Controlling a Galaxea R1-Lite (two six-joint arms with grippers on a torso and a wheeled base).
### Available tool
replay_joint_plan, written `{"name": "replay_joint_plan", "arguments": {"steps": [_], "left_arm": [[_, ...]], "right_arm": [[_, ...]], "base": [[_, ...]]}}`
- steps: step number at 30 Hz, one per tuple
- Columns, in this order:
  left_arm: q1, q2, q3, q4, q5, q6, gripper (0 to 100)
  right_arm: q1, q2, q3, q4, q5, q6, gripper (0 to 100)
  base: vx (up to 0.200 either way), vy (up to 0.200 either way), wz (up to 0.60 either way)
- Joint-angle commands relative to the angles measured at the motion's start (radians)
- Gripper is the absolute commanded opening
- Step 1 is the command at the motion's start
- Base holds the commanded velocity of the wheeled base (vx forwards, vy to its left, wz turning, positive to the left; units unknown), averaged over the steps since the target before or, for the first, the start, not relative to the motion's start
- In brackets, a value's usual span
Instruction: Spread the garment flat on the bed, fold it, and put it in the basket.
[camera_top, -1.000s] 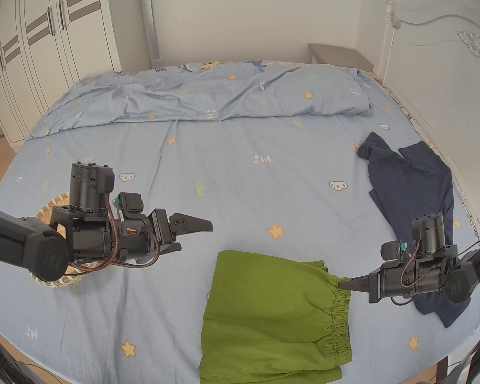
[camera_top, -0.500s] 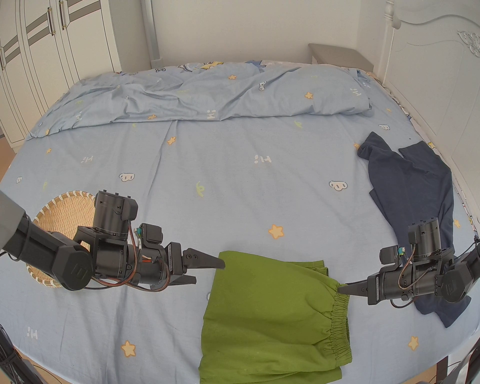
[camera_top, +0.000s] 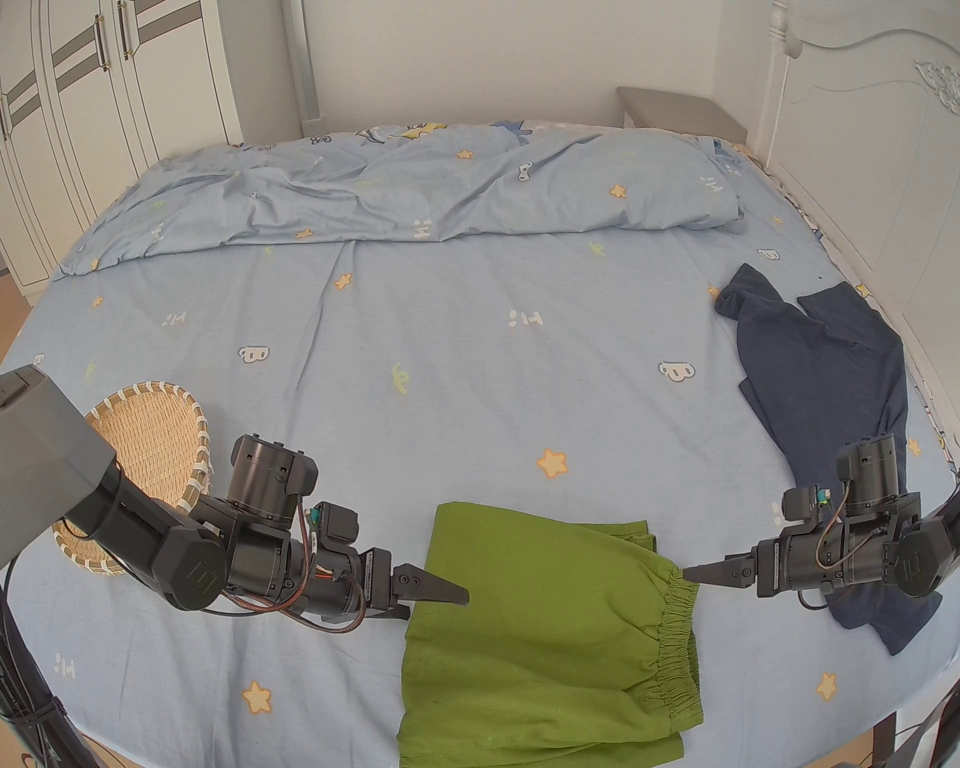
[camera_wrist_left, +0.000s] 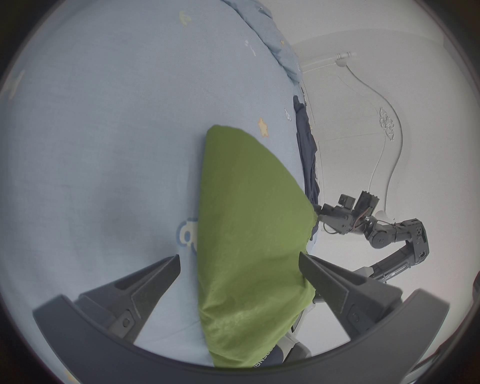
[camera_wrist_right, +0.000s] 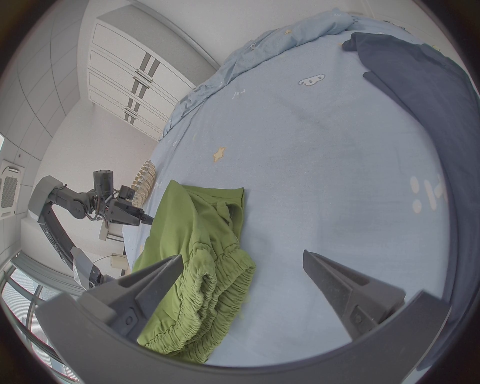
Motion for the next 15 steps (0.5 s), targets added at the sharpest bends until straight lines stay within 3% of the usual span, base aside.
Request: {"name": "replay_joint_plan", "arguments": {"steps": [1, 7, 15], "left_arm": [[-0.004, 0.025, 0.013, -0.001, -0.007, 0.010, 100], [-0.027, 0.051, 0.015, -0.001, -0.030, 0.010, 100], [-0.125, 0.104, 0.015, -0.020, -0.030, -0.008, 100]], "right_arm": [[-0.024, -0.031, 0.002, 0.003, 0.009, 0.001, 100], [-0.031, -0.058, 0.003, 0.004, 0.016, 0.009, 100], [-0.035, -0.064, 0.003, 0.000, 0.018, 0.018, 100]], "base": [[0.000, 0.000, 0.00], [0.000, 0.000, 0.00], [0.000, 0.000, 0.00]]}}
